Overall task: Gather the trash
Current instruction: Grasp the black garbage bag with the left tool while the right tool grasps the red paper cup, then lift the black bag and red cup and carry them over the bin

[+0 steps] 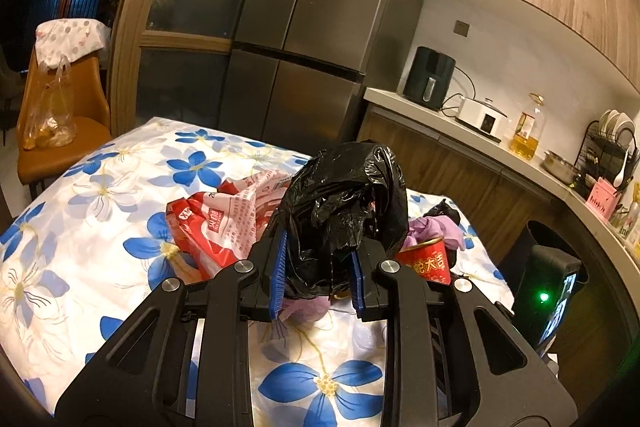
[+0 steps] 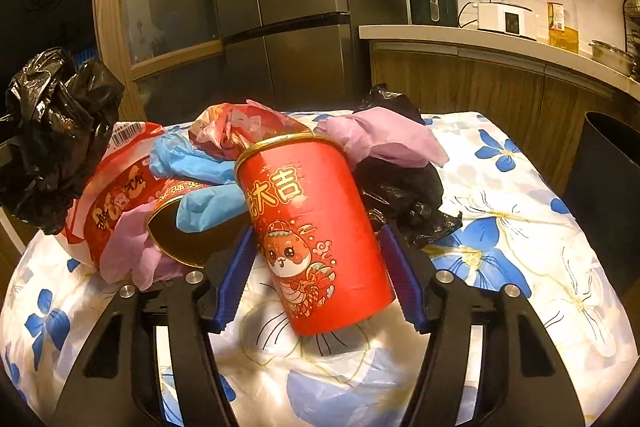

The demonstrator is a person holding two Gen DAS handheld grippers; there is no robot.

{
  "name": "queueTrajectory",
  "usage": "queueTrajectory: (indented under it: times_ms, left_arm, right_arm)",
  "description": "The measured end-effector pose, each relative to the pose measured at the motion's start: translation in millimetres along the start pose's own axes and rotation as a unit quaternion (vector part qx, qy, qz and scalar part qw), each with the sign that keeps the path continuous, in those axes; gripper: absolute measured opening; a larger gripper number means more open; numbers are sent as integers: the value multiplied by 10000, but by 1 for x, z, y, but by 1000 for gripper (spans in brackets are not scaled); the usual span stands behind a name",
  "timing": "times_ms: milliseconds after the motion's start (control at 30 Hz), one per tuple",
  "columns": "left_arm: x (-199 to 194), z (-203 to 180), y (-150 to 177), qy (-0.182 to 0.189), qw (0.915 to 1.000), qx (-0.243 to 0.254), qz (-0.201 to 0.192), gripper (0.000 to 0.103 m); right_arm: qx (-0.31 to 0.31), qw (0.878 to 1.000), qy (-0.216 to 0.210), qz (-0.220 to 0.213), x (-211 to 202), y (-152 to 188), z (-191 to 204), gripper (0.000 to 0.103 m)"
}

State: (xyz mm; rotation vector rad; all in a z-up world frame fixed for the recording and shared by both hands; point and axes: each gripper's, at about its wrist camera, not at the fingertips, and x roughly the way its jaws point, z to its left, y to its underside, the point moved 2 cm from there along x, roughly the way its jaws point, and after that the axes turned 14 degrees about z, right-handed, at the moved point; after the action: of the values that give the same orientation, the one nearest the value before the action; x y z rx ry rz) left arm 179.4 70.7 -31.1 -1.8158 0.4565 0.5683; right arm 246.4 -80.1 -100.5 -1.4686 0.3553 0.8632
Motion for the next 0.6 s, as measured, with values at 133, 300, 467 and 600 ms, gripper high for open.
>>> queueTrajectory:
  times_ms: [133, 300, 467, 600]
  left_arm:
    - [-3, -1, 1, -8, 10000, 28, -20, 25]
    - [-10, -6, 2, 6, 10000, 50, -64, 25]
    - [-18, -12, 3, 28, 9999, 83, -106, 25]
    - [-25, -17, 7, 58, 9999, 101, -124, 25]
  right_arm:
    - [-78, 9999, -24, -92, -11, 3, 0, 47]
    - [-24, 9998, -162, -147, -30, 12, -5, 42]
    - [61, 9993, -346, -139, -50, 22, -13, 42]
    - [161, 9992, -362, 0, -61, 30, -22, 42]
